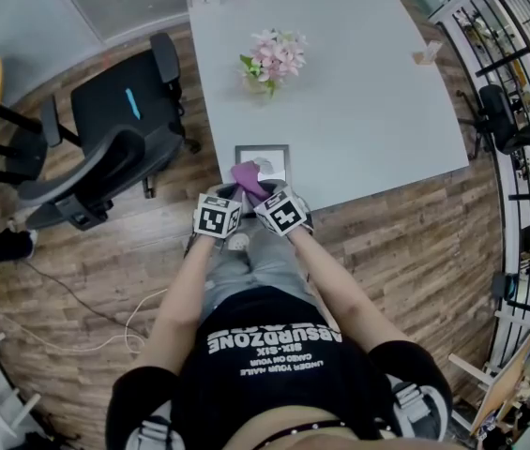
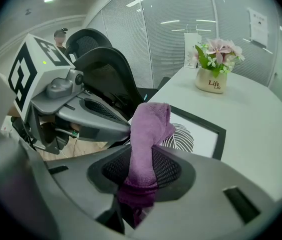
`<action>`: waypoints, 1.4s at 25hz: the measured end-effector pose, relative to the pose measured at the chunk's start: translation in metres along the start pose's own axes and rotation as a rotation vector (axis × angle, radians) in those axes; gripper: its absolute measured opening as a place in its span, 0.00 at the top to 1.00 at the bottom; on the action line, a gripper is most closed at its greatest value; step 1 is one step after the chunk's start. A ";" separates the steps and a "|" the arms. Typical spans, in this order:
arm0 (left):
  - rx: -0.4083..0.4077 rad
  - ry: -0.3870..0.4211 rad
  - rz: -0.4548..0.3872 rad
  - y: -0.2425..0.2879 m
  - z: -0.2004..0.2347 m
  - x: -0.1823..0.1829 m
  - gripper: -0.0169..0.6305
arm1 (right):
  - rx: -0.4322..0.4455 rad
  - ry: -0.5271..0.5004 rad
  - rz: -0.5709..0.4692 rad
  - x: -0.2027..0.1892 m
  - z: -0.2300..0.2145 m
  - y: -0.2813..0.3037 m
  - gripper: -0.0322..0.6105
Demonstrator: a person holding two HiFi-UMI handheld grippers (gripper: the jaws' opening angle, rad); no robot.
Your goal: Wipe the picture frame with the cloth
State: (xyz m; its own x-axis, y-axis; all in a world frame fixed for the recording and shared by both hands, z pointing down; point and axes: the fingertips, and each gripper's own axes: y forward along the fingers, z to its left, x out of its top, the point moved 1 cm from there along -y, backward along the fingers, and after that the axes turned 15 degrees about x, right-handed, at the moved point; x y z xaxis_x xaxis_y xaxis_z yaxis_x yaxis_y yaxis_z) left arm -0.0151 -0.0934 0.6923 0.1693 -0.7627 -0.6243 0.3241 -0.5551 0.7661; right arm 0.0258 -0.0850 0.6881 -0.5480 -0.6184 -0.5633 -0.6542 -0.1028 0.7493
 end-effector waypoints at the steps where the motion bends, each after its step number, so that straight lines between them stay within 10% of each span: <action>1: 0.001 0.002 -0.003 0.000 0.000 0.000 0.95 | -0.007 0.002 0.002 -0.001 -0.002 -0.002 0.74; 35: 0.055 0.098 -0.029 -0.001 -0.004 0.002 0.95 | -0.130 0.062 0.002 -0.046 -0.018 -0.052 0.74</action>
State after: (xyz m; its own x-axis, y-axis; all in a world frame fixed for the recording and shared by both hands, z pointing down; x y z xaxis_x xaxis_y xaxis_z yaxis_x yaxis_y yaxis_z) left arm -0.0114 -0.0926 0.6895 0.2517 -0.7112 -0.6564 0.2787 -0.5962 0.7529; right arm 0.0937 -0.0653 0.6814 -0.5133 -0.6652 -0.5423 -0.5782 -0.1989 0.7913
